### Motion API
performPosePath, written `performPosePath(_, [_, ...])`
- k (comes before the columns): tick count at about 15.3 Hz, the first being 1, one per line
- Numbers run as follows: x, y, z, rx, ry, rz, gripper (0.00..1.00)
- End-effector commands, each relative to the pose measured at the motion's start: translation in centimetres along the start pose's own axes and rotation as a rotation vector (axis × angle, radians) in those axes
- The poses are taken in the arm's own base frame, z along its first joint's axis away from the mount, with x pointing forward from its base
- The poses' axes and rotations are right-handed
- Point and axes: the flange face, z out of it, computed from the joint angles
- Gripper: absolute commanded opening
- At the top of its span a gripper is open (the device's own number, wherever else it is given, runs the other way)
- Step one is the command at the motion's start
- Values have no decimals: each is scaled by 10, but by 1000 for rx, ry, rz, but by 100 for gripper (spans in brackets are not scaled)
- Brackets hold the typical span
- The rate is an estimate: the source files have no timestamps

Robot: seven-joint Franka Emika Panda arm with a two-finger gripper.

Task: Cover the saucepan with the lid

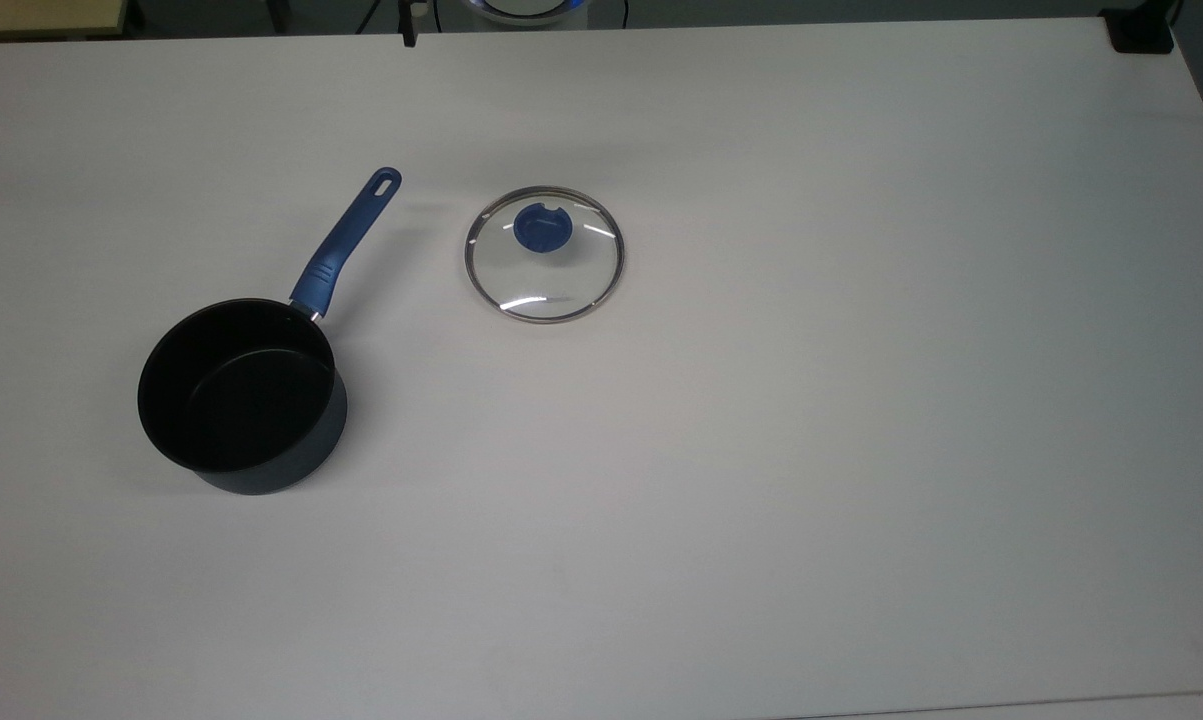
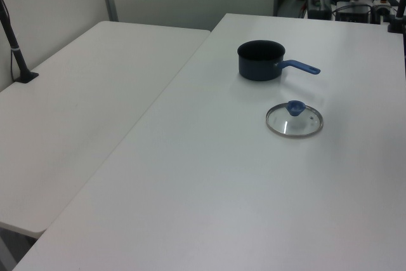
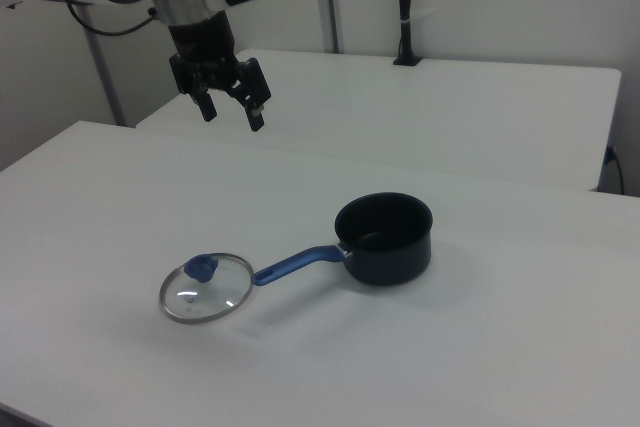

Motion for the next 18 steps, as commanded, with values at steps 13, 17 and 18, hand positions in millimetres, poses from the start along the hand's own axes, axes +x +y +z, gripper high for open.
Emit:
performPosePath(13, [-8, -4, 1, 34, -56, 41, 100])
performPosePath(17, [-26, -7, 31, 30, -217, -161, 100])
performPosePath(18, [-32, -7, 35, 15, -271, -177, 100])
